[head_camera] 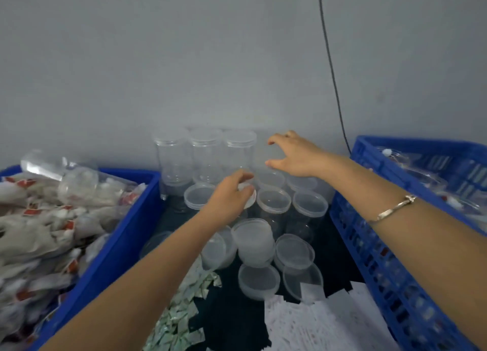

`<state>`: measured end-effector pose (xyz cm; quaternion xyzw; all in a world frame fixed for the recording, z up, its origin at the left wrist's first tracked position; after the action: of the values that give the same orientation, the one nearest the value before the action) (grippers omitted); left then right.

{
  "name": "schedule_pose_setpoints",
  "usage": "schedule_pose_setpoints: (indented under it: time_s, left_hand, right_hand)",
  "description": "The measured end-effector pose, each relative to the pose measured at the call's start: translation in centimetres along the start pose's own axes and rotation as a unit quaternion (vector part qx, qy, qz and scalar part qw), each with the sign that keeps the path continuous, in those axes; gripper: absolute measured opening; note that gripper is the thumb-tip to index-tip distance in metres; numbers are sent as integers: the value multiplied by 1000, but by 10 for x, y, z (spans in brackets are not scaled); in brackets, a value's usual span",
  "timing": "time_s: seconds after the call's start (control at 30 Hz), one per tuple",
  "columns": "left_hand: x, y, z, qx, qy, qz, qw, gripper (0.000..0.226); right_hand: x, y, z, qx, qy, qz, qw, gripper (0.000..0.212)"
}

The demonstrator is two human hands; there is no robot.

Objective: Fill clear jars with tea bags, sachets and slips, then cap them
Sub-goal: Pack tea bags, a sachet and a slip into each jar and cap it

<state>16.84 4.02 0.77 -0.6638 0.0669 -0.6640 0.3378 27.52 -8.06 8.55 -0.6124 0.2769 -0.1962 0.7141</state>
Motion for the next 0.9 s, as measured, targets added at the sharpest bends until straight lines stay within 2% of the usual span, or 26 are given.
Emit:
schedule_pose_setpoints:
  time_s: [0.17,0.37,0.5,0.6,0.73,0.83,0.9]
  left_hand:
    - [-10,-39,32,31,-26,-20,999,40]
    - [-21,-50,54,18,-54,-23,998,51]
    - [-30,-41,51,-7,-69,-28,997,56]
    - [-32,-34,43,-6,-69,-48,996,59]
    - [-32,-22,20,-18,-50,-103,993,78]
    - [-29,-13,-1,-28,-26,-150,988,102]
    - [-17,-12,-12,-14,2,-178,984,109]
  right_hand:
    - [-13,28,60,6,45,99,994,85]
    - [-19,61,94,6,109,137,985,83]
    - [-24,72,86,172,99,160,967,56]
    - [-27,72,77,228,101,157,956,49]
    - [-30,53,53,291,97,121,944,70]
    - [-44,42,15,336,36,127,933,86]
    - [-58,38,-15,341,-8,123,932,92]
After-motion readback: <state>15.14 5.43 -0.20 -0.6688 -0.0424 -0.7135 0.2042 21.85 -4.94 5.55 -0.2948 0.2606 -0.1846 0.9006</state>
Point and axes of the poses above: each hand's wrist, its own z-axis towards the middle knuckle, its own y-axis out of the palm, x = y × z, the point moved 3 cm from there along z, towards the middle knuckle, and after that the axes turned 6 degrees about -y, right-handed, at the moved point
